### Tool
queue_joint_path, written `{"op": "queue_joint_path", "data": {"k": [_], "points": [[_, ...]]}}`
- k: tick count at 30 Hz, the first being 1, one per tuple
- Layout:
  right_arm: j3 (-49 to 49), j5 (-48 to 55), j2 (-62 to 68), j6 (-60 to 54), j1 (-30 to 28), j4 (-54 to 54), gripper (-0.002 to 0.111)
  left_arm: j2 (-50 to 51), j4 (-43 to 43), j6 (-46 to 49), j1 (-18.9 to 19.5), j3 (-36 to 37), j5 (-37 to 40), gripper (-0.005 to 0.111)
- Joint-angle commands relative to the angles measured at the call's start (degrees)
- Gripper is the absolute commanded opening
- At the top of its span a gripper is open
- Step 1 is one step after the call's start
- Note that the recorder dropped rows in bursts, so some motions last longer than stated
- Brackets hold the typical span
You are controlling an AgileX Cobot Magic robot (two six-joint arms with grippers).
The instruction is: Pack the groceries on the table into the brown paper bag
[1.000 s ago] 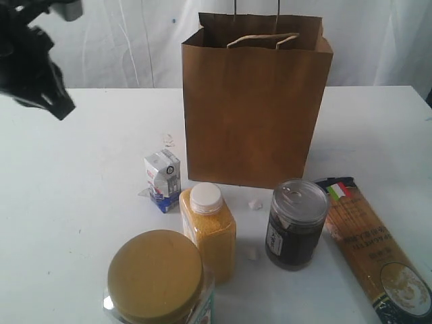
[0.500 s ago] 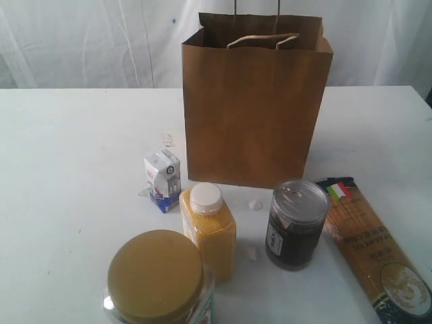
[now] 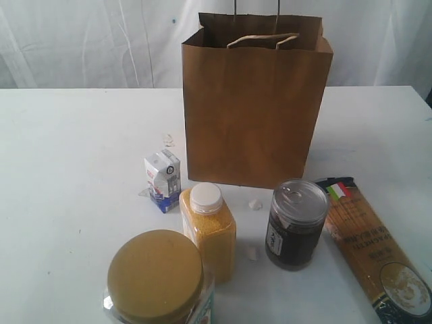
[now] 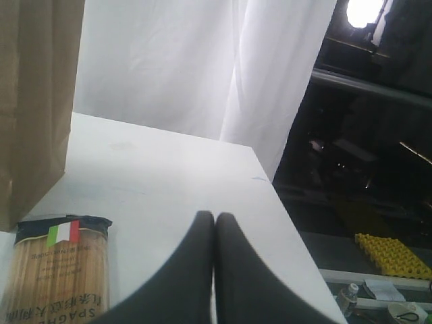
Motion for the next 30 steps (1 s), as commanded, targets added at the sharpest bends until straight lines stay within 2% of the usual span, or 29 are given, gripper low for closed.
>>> {"op": "queue_joint_path", "data": {"k": [1, 4, 7, 9, 11, 13, 14, 16, 18, 20, 22, 24, 26, 27, 29, 30], "points": [[-0.01, -0.34, -0.25, 1.2, 0.2, -0.03, 0.0, -0.5, 0.05, -6.91, -0.52, 10.31, -2.92, 0.0], [-0.01, -0.67, -0.25, 1.34, 0.2, -0.03, 0.0, -0.58, -0.19, -9.58, -2.18, 13.5, -9.68, 0.0], [-0.01, -6.64, -0.25, 6.19, 0.2, 0.55, 0.0, -0.58, -0.19, -7.4, -4.02, 13.5, -12.29, 0.0], [-0.01, -14.69, -0.25, 21.04, 0.2, 5.52, 0.0, -0.58, -0.19, -4.4, -4.88, 13.5, -12.43, 0.0], [-0.01, -22.02, -0.25, 41.81, 0.2, 11.21, 0.0, -0.58, -0.19, -3.33, -5.34, 13.5, -11.45, 0.0], [-0.01, -26.9, -0.25, 59.61, 0.2, 12.14, 0.0, -0.58, -0.19, -3.33, -5.34, 13.5, -10.27, 0.0], [-0.01, -29.37, -0.25, 64.24, 0.2, 12.14, 0.0, -0.58, -0.19, -3.33, -5.34, 13.5, -9.19, 0.0], [-0.01, -38.54, -0.25, 70.93, 0.2, 12.14, 0.0, -0.58, -0.19, -2.94, -5.34, 13.5, -6.38, 0.0], [-0.01, -52.26, -0.25, 74.12, 0.2, 12.25, 0.0, -0.58, -0.19, -2.94, -5.23, 13.5, -3.03, 0.0], [-1.53, -64.78, -0.25, 74.41, 0.2, 12.4, 0.0, -0.58, 0.22, -2.48, -5.23, 13.5, -0.05, 0.0], [-5.93, -73.08, -0.25, 74.41, 0.2, 13.34, 0.0, -0.58, 0.23, -2.33, -5.23, 13.5, 0.7, 0.0], [-11.63, -73.77, -0.25, 74.41, 0.2, 12.66, 0.0, -0.58, 0.23, -2.33, -5.23, 13.5, 0.17, 0.0], [-18.07, -66.76, -0.25, 72.54, 0.2, 5.32, 0.0, -0.58, 0.23, -2.08, -5.23, 13.5, -0.36, 0.0], [-21.78, -59.47, -0.25, 69.91, 0.2, -2.62, 0.0, -0.58, 0.23, -2.08, -5.23, 13.5, -0.36, 0.0], [-29.08, -41.86, -0.25, 65.59, 0.2, -26.42, 0.0, -0.58, -0.34, -3.31, -5.23, 13.5, -0.36, 0.0], [-31.71, -36.17, 0.1, 66.8, 0.2, -44.45, 0.0, -0.58, -1.33, -4.61, -5.23, 13.5, -0.21, 0.0]]}}
